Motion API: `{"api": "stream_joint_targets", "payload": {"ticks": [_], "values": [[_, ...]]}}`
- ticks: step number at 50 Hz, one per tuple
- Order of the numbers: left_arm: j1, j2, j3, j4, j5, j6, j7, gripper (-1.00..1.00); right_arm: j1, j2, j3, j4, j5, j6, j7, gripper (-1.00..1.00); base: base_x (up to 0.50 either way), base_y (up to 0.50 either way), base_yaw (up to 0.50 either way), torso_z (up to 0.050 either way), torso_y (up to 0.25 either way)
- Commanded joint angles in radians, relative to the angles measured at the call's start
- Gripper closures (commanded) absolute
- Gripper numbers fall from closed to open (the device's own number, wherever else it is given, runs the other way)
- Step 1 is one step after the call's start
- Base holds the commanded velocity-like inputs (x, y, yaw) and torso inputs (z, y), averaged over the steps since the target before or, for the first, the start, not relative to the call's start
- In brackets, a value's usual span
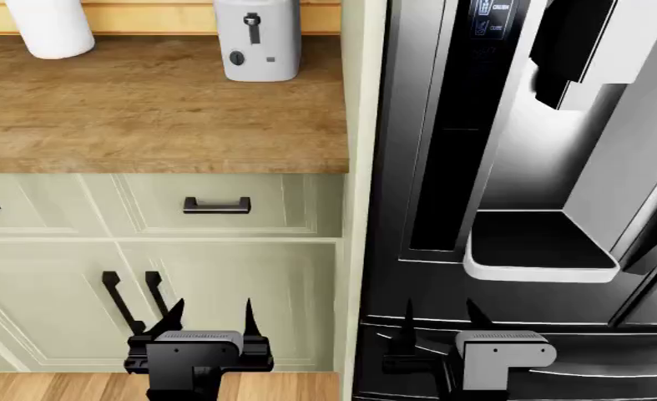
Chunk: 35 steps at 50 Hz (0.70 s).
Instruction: Push down the lever of the toaster to turn it on.
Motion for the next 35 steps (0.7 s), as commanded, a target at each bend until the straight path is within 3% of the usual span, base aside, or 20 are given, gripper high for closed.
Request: {"api": "stream_joint_targets", "payload": {"ticks": [1,14,35], "values": [[0.001,-0.015,0.018,0.000,-0.015,0.003,-0.021,-1.00,-0.002,0.016,-0.019,-0.001,0.018,-0.005,0.018,-1.00,0.00,0.00,0.00,0.000,0.000],[0.016,-0.049,0.054,0.031,-0.085,-0.011,-0.053,-1.00,-0.005,0.051,-0.067,0.005,0.059,-0.024,0.043,-1.00,0.00,0.00,0.00,0.000,0.000],[0.031,-0.086,0.091,0.098,-0.117,-0.036,-0.083,-1.00,-0.007,0.079,-0.102,-0.007,0.093,-0.030,0.076,-1.00,0.00,0.00,0.00,0.050,0.000]]}}
